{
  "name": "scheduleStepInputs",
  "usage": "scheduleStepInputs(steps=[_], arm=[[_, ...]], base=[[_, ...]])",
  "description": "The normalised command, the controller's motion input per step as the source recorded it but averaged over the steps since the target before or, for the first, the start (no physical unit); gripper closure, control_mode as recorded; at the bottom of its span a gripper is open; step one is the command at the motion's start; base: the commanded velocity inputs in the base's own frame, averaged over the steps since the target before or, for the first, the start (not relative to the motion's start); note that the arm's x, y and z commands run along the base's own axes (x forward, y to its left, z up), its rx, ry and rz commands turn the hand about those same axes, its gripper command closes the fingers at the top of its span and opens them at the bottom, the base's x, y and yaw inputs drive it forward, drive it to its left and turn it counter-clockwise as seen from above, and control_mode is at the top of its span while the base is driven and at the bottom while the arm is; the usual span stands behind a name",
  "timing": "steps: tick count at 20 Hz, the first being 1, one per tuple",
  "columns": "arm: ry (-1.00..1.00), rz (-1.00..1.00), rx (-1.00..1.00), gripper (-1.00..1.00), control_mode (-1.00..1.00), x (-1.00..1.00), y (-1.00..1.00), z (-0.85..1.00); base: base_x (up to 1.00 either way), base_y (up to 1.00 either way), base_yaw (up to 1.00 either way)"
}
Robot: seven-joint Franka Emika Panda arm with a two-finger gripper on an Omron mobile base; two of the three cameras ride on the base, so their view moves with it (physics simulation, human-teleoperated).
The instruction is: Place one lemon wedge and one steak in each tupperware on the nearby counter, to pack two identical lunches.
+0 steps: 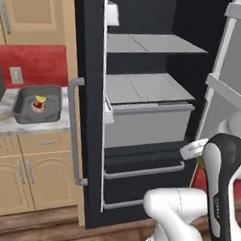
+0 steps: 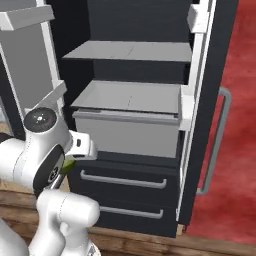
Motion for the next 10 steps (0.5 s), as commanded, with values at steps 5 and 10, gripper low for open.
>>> scheduleStepInputs(steps=[5,10], arm=[[0.0,0.0,0.0,1.0,1.0,0.0,0.0,0.0],[0.0,0.0,0.0,1.0,1.0,0.0,0.0,0.0]], base=[[-0.6,0.97,0.0],[-0.03,1.0,0.0]])
